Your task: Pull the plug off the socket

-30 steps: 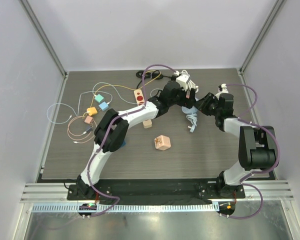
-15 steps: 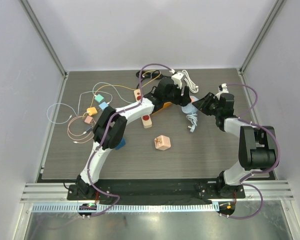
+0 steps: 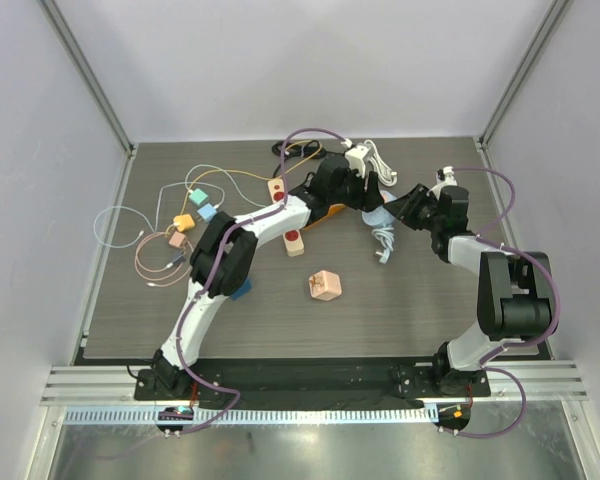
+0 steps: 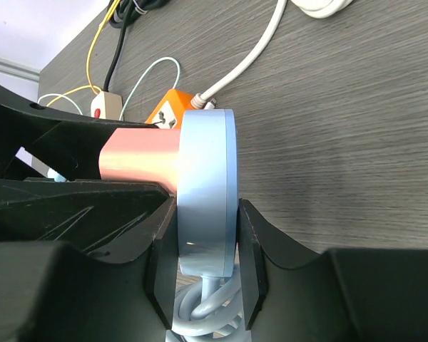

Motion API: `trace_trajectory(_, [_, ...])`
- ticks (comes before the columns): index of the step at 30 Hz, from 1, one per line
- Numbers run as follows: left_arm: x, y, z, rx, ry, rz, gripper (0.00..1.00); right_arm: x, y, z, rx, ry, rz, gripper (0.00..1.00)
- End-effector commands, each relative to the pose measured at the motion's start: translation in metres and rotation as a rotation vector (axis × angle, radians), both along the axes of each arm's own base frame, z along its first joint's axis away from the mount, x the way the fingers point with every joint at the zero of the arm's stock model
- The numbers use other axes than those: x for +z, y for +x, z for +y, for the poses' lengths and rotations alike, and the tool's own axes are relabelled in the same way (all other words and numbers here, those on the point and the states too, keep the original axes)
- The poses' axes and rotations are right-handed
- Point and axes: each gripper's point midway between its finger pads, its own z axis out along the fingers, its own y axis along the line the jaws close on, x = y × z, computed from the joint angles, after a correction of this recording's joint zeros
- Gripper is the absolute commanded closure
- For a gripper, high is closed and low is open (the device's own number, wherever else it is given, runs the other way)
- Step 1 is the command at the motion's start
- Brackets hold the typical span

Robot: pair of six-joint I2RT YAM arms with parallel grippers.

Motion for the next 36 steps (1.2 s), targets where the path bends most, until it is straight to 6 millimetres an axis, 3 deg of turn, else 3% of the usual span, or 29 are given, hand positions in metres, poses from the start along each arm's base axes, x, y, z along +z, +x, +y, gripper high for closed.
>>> trace_trajectory(1, [0.027, 0.003, -0.011, -0.024, -0.063, -0.043, 0.41, 0.04, 0.012, 0.005, 0.027, 0.034, -0.137, 0.99])
trace_trajectory(3, [0.028, 0.003, -0.011, -0.023, -0.067, -0.043, 0.44, 0.04, 0.012, 0.005, 0.028, 0.035, -0.137, 0.99])
trace_trajectory(5, [0.033, 0.003, -0.012, -0.025, -0.08, -0.05, 0.58, 0.04, 0.012, 0.006, 0.033, 0.039, -0.137, 0.99])
trace_trajectory(6, [0.033, 0.001, -0.012, -0.026, -0.084, -0.046, 0.69, 0.04, 0.012, 0.007, 0.036, 0.04, -0.137, 0.99])
trace_trajectory(7, [0.033, 0.0, -0.011, -0.023, -0.089, -0.046, 0.9, 0.04, 0.013, 0.007, 0.037, 0.041, -0.139, 0.99])
trace_trajectory(8, [0.043, 0.003, -0.011, -0.012, -0.12, -0.074, 1.0, 0.04, 0.012, 0.007, 0.038, 0.044, -0.138, 0.99])
trace_trajectory(9, [0.056, 0.004, -0.007, 0.02, -0.151, -0.089, 1.0, 0.041, 0.012, 0.007, 0.035, 0.043, -0.141, 0.99])
trace_trajectory(10, [0.047, 0.0, -0.001, 0.032, -0.147, -0.081, 1.0, 0.038, 0.012, 0.006, 0.03, 0.039, -0.133, 0.99])
trace_trajectory(12, [0.071, 0.0, 0.005, 0.068, -0.21, -0.136, 1.0, 0.035, 0.016, -0.002, -0.006, -0.007, -0.127, 0.99])
trace_trajectory(13, [0.063, 0.001, 0.012, 0.107, -0.198, -0.133, 1.0, 0.021, 0.012, -0.005, -0.03, -0.05, -0.056, 0.99])
trace_trajectory(16, [0.074, 0.011, 0.03, 0.244, -0.202, -0.146, 1.0, 0.006, 0.013, -0.036, -0.161, -0.216, 0.015, 0.99])
trace_trajectory(17, [0.075, 0.015, 0.035, 0.291, -0.192, -0.133, 1.0, 0.011, 0.016, -0.042, -0.217, -0.276, 0.012, 0.99])
trace_trajectory(18, [0.081, 0.018, 0.036, 0.315, -0.174, -0.121, 1.0, 0.003, 0.009, -0.044, -0.21, -0.353, 0.054, 0.99])
trace_trajectory(20, [0.091, 0.014, 0.024, 0.315, -0.062, -0.142, 1.0, 0.01, 0.011, -0.04, -0.222, -0.394, 0.045, 0.99])
trace_trajectory(21, [0.095, 0.009, 0.018, 0.3, -0.048, -0.158, 1.0, 0.014, 0.013, -0.038, -0.228, -0.373, 0.024, 0.99])
trace_trajectory(22, [0.113, -0.001, 0.007, 0.265, -0.078, -0.193, 1.0, 0.013, 0.012, -0.037, -0.23, -0.374, 0.026, 0.99])
trace_trajectory(23, [0.113, -0.012, -0.001, 0.21, -0.107, -0.186, 1.0, 0.011, 0.013, -0.035, -0.224, -0.38, 0.028, 0.99])
trace_trajectory(25, [0.131, -0.015, 0.001, 0.199, -0.17, -0.192, 1.0, 0.012, 0.014, -0.032, -0.219, -0.345, 0.027, 0.99])
trace_trajectory(26, [0.129, -0.019, 0.003, 0.19, -0.173, -0.184, 1.0, 0.007, 0.012, -0.041, -0.24, -0.319, 0.034, 0.99])
trace_trajectory(27, [0.129, -0.021, 0.005, 0.185, -0.182, -0.184, 1.0, 0.015, 0.015, -0.03, -0.179, -0.239, -0.011, 0.99])
trace_trajectory(28, [0.149, -0.021, 0.011, 0.182, -0.243, -0.216, 1.0, 0.007, 0.009, -0.029, -0.181, -0.157, 0.008, 0.99])
trace_trajectory(29, [0.147, -0.023, 0.015, 0.141, -0.3, -0.202, 1.0, 0.017, 0.014, -0.034, -0.144, -0.068, -0.053, 0.99])
trace_trajectory(31, [0.155, -0.024, 0.025, 0.136, -0.359, -0.188, 1.0, 0.012, 0.009, -0.033, -0.139, 0.059, -0.033, 0.99])
trace_trajectory(32, [0.148, -0.023, 0.031, 0.133, -0.369, -0.158, 1.0, 0.021, 0.013, -0.039, -0.147, 0.097, -0.075, 0.99])
trace_trajectory(36, [0.147, -0.021, 0.038, 0.161, -0.342, -0.153, 1.0, 0.021, 0.01, -0.044, -0.172, 0.09, -0.069, 0.99])
